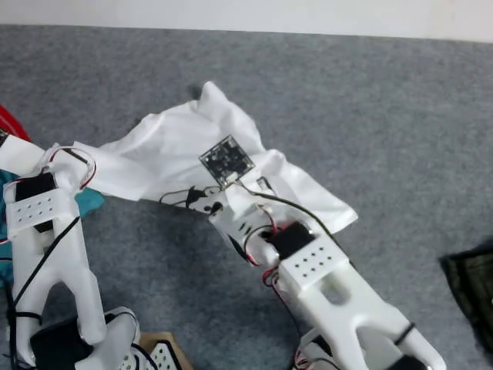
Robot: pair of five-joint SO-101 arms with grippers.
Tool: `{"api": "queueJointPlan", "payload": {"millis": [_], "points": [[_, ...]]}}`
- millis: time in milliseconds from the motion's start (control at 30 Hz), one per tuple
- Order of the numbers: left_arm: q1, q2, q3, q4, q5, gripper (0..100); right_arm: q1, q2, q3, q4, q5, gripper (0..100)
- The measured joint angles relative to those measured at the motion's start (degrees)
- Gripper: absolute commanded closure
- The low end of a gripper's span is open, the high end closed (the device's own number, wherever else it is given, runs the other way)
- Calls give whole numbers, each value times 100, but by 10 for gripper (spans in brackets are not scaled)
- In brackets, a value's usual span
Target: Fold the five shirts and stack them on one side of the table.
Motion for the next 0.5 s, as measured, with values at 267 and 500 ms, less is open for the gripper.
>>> {"api": "queueJointPlan", "payload": {"millis": [267,500], "points": [[0,0,0,0,0,989,35,1811,-888,-369,-35,717],[0,0,0,-18,0,989,510,3042,-1811,-369,-35,763]]}}
